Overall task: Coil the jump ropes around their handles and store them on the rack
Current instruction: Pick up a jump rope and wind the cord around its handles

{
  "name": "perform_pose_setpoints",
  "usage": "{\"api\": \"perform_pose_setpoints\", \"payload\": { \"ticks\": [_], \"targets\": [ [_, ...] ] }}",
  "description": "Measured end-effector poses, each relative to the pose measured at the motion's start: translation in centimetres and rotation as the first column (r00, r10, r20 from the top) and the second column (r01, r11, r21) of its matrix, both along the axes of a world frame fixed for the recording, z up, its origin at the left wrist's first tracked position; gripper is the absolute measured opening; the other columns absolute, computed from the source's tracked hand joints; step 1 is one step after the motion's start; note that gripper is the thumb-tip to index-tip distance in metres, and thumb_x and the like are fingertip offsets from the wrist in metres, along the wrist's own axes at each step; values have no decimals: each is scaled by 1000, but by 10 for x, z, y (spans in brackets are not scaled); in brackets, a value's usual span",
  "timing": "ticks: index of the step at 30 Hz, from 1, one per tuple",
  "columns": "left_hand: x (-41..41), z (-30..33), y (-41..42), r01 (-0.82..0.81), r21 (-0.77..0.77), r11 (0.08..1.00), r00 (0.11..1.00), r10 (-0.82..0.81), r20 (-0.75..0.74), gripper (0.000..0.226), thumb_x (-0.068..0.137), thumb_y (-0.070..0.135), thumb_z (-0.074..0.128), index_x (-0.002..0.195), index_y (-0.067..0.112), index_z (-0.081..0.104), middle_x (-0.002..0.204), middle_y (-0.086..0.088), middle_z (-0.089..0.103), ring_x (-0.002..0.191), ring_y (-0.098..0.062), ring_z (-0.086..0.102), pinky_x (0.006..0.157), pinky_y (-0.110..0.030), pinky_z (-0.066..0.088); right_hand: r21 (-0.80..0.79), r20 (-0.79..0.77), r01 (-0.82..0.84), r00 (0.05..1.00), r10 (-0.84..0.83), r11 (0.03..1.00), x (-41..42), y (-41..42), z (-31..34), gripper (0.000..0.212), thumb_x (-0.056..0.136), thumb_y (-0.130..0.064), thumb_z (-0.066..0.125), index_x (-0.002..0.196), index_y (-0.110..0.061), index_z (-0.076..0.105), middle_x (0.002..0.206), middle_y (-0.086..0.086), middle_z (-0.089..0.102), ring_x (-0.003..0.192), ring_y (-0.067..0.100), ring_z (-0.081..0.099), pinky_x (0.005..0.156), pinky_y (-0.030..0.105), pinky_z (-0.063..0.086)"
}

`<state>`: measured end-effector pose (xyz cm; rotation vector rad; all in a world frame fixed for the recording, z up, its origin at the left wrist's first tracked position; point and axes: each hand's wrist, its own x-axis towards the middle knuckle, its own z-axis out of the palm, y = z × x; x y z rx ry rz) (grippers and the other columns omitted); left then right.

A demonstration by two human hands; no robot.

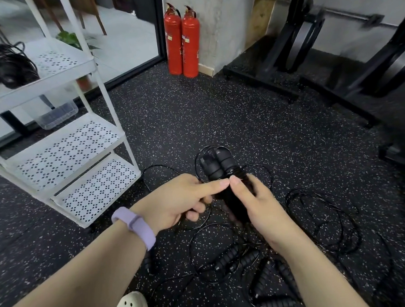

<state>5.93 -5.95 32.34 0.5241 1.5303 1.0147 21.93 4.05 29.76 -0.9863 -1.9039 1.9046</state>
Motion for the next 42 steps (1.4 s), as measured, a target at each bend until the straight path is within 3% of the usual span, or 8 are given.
{"api": "perform_pose_setpoints", "payload": {
  "ticks": [2, 6, 10, 17, 22, 29, 37, 42],
  "targets": [
    [1, -2, 1, -38, -41, 998, 999, 38, 0, 45, 91, 38, 76, 112, -1, 69, 74, 1, 52, 46, -4, 37, 39, -17, 30, 212, 99, 12, 994, -33, 977, 1, 0, -2, 35, 85, -78, 53, 112, -56, 57, 100, -35, 67, 87, -12, 64, 67, 8, 45],
    [1, -2, 1, -16, -59, 998, 1000, 16, 2, 15, 97, 14, 69, 103, 0, 70, 72, 0, 55, 50, -5, 43, 42, -18, 33, 386, 225, 3, 970, -97, 923, 2, 1, -10, 43, 92, -69, 55, 127, -54, 37, 92, -18, 67, 82, -4, 63, 63, 18, 43],
    [5, -3, 1, -31, -6, 1000, 997, 31, -67, 20, 100, -2, 54, 110, -3, 70, 84, -8, 72, 55, -8, 55, 46, -23, 46, 510, 278, -43, 953, -118, 859, 1, 1, -14, 51, 93, -67, 53, 134, -49, 29, 94, -14, 65, 78, 7, 63, 68, 35, 52],
    [5, -1, -1, -152, 207, 966, 973, 183, -139, 21, 104, 12, 59, 103, -6, 69, 89, -17, 77, 62, -18, 68, 55, -31, 60, 514, 241, -5, 961, -139, 858, 0, 8, -20, 52, 93, -65, 56, 136, -42, 38, 105, -11, 62, 90, 6, 60, 69, 25, 44],
    [4, 2, 0, -158, 272, 949, 924, 239, -299, 17, 101, 12, 63, 93, -1, 70, 79, -11, 76, 60, -14, 69, 56, -27, 60, 522, 233, -33, 967, -105, 852, 0, 4, -16, 49, 89, -67, 56, 130, -42, 43, 84, -12, 64, 72, -3, 60, 56, 22, 41],
    [2, 7, -3, -99, 236, 967, 697, 237, -677, 13, 93, 38, 71, 80, 35, 71, 99, 8, 61, 83, -1, 59, 73, -7, 40, 523, 187, -23, 978, -88, 852, 2, 4, -13, 43, 88, -67, 56, 124, -47, 44, 82, -11, 65, 76, -2, 61, 56, 24, 43],
    [-5, 5, -3, -245, 325, 913, 779, 385, -495, 14, 84, 33, 83, 94, 34, 73, 88, 16, 77, 81, 5, 71, 73, -12, 50, 423, 140, -29, 990, -34, 906, 10, 9, -7, 22, 93, -63, 61, 110, -62, 47, 102, -34, 63, 87, -5, 62, 64, 6, 43],
    [-5, 5, -1, -457, 355, 815, 816, 544, -198, 35, 82, 25, 86, 112, 18, 70, 97, -1, 79, 84, -18, 77, 76, -34, 63, 267, 41, 44, 998, -56, 963, 10, 13, -7, 48, 78, -77, 58, 113, -44, 64, 105, -20, 73, 96, -1, 68, 86, 27, 52]
  ]
}}
